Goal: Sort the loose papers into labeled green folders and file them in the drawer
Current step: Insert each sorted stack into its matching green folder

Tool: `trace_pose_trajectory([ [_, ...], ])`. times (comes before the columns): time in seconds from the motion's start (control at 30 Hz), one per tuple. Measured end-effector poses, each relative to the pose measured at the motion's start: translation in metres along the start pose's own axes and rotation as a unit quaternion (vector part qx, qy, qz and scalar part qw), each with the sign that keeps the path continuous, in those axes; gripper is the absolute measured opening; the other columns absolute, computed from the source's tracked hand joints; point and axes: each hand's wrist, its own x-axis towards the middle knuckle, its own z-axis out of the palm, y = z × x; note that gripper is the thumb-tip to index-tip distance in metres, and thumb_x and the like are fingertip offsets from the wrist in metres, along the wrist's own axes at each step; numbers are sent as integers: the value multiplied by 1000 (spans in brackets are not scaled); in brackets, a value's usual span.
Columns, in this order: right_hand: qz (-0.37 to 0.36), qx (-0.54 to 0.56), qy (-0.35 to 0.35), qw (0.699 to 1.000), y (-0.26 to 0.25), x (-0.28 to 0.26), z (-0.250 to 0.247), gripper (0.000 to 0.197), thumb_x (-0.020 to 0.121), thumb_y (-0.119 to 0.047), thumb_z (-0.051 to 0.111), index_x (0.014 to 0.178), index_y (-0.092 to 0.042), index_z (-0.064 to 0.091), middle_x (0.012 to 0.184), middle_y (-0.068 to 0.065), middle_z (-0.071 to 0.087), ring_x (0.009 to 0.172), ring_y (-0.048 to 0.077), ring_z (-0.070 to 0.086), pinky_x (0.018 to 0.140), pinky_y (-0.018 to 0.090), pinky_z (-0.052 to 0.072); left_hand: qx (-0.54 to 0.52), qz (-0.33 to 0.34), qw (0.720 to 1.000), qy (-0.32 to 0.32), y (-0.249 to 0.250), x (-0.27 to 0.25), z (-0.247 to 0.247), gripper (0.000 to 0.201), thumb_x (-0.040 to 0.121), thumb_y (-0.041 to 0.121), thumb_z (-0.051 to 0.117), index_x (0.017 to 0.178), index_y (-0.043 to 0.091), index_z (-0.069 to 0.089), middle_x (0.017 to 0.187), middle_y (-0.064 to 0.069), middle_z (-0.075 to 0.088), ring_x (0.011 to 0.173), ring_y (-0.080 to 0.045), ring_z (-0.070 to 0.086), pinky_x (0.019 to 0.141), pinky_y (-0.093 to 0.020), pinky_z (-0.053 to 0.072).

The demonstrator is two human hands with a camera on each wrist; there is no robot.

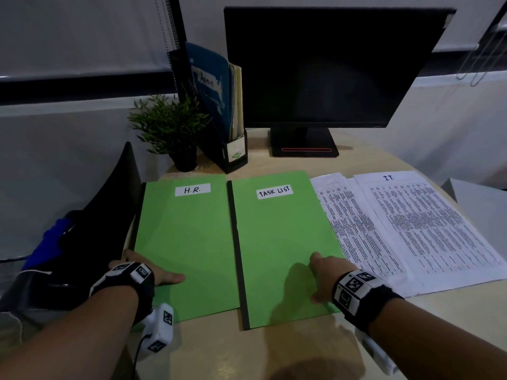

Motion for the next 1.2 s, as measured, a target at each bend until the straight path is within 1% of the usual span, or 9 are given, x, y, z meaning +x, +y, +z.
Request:
trace_pose_trajectory([
  [0.07,0,-3,-1,1000,0,-1,0,67,72,-37,79,121,-16,38,107,1,63,96,21,62,76,29,51,22,-6,999,30,-3,-5,-5,148,39,81,73,149,5,11,149,-19,25,134,-35,33,107,-42,37],
  [0.2,-19,-13,3,1000,1,-1,-1,78,74,-32,78,136,-19,31,117,0,59,99,21,61,80,30,52,-41,-32,996,73,-5,-10,-11,133,41,63,86,141,5,21,137,-23,32,128,-39,37,102,-45,39],
  [0.3,-53,-53,-9,997,-1,-1,-2,95,78,-30,75,150,-30,13,150,-1,33,123,23,51,95,36,50,-58,-29,990,129,-3,-19,-14,123,44,57,89,136,6,26,135,-21,32,127,-39,36,99,-49,39],
  [0.47,-64,-114,-26,991,0,-2,-1,92,84,-36,68,151,-30,5,158,2,13,133,27,41,101,40,45,-96,4,978,187,-2,-36,-21,108,47,47,91,127,4,33,131,-21,34,121,-38,38,98,-48,39],
  [0.67,-61,-112,-33,991,0,-3,-1,90,85,-35,67,151,-30,7,158,2,14,133,28,40,103,41,44,-282,118,927,218,-8,-57,-54,59,79,8,72,127,1,39,125,-24,53,109,-39,56,90,-43,48],
  [0.87,-56,-118,-20,991,-1,-3,2,89,86,-35,66,151,-31,5,157,2,15,131,28,42,101,39,45,-360,225,871,246,-21,-112,-93,49,83,15,70,125,8,46,112,-13,55,96,-32,54,85,-38,43],
  [1.0,-60,-89,-10,994,-2,-3,2,88,83,-34,68,151,-31,11,154,0,21,128,26,45,100,39,46,-392,277,835,269,-20,-152,-103,54,84,18,70,130,12,43,125,-10,53,106,-30,53,85,-34,40],
  [1.1,-52,-27,3,998,0,-6,1,75,86,-35,64,148,-29,23,150,-1,31,126,23,48,100,34,45,-411,296,822,261,-11,-166,-100,53,83,18,71,129,12,44,121,-7,52,98,-24,50,82,-29,38],
  [1.2,1,162,57,985,16,-9,6,55,93,-33,56,143,-30,36,141,2,47,103,16,57,78,21,48,-418,288,834,217,7,-168,-84,52,82,16,72,126,10,44,114,-6,51,92,-22,47,80,-27,37],
])
